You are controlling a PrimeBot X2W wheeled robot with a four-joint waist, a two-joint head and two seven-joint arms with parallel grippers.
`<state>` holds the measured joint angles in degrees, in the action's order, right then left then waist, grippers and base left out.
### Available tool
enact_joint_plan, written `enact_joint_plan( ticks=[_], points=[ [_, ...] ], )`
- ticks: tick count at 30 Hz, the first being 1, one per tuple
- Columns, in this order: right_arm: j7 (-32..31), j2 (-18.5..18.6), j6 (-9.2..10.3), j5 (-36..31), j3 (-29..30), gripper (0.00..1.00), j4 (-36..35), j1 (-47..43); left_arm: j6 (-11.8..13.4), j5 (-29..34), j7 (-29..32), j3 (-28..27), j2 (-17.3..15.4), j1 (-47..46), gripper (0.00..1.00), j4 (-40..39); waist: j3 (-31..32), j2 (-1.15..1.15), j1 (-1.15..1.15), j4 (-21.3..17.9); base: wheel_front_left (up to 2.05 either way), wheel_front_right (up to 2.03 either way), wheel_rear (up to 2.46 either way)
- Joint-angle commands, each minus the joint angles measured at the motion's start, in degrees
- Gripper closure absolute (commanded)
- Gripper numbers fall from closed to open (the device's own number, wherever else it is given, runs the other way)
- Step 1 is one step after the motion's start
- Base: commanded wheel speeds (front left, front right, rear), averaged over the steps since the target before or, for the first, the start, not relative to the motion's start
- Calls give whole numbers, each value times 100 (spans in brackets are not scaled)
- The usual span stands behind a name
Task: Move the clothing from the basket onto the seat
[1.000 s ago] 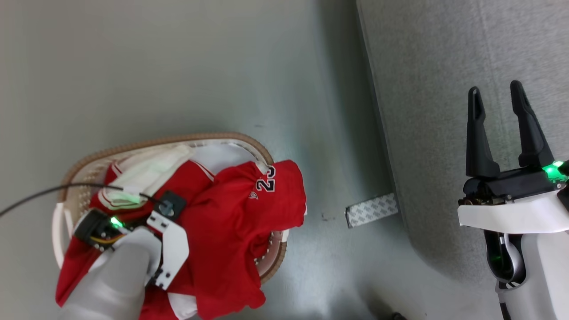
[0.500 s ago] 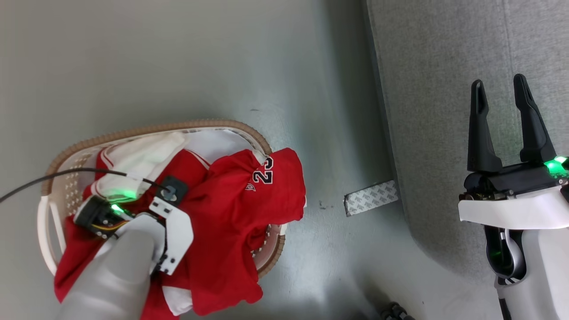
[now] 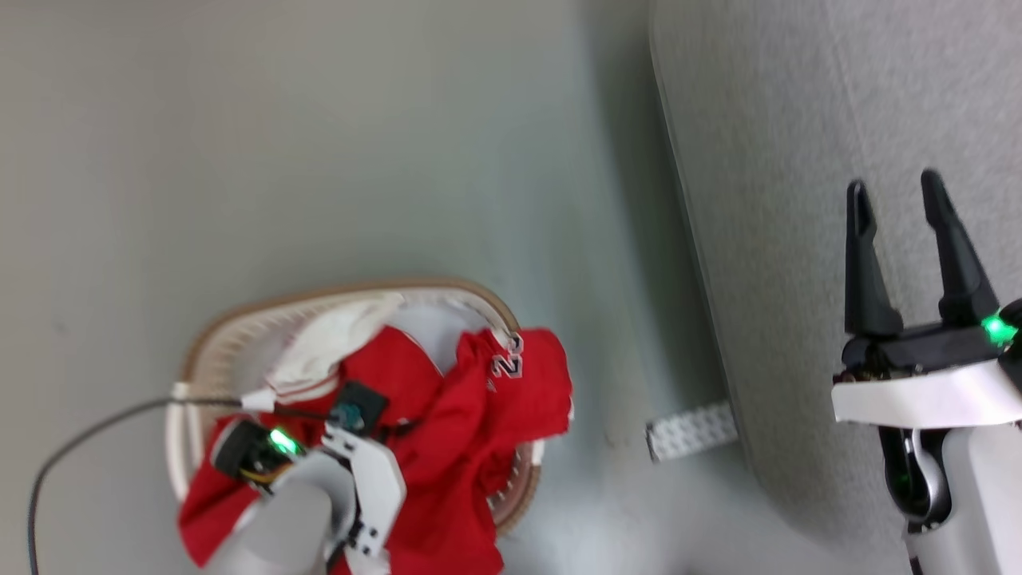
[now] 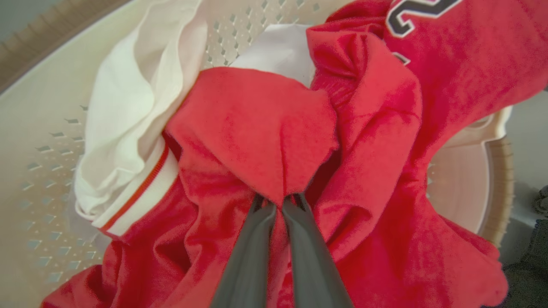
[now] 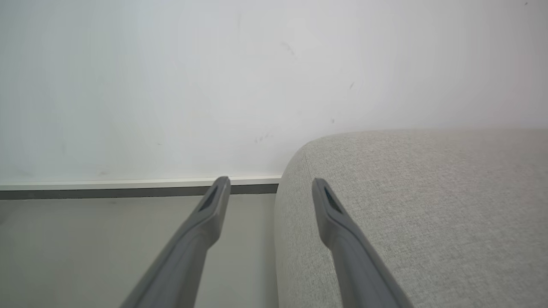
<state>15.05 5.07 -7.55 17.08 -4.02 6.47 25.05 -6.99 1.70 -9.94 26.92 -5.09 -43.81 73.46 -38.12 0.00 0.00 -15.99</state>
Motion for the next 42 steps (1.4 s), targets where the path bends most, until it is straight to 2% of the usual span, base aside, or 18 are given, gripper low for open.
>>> enact_joint_plan(
  ticks=[1, 9, 16, 20, 30, 42],
  points=[
    [17, 63, 12, -38, 0, 0, 65, -136, -1, -147, -157, -8, 52, 178, 100, -25, 727, 0, 0, 385, 0, 0, 0],
    [17, 191, 12, -42, -71, 0, 318, -573, -47, -615, -517, 48, 204, 901, 100, -624, 1965, 0, 0, 847, 0, 0, 0],
    [9, 194, 12, -39, -125, 0, 526, -969, -38, -1199, -525, 260, 195, 1678, 100, -1908, 2866, 0, 0, 1134, 0, 0, 0],
    [9, 164, 12, -32, -194, 0, 599, -1157, -38, -1364, -526, 255, 54, 1980, 100, -2558, 3236, 0, 0, 1272, 0, 0, 0],
    [0, 122, 12, 32, -367, 0, 617, -1494, -39, -1756, -479, 51, -117, 2170, 100, -4101, 3728, 0, 0, 1516, 0, 0, 0],
    [5, 9, 12, 160, -638, 0, 516, -1677, 57, -2001, 405, -157, -340, 1693, 100, -5977, 3929, 0, 0, 1569, 0, 0, 0]
  ],
)
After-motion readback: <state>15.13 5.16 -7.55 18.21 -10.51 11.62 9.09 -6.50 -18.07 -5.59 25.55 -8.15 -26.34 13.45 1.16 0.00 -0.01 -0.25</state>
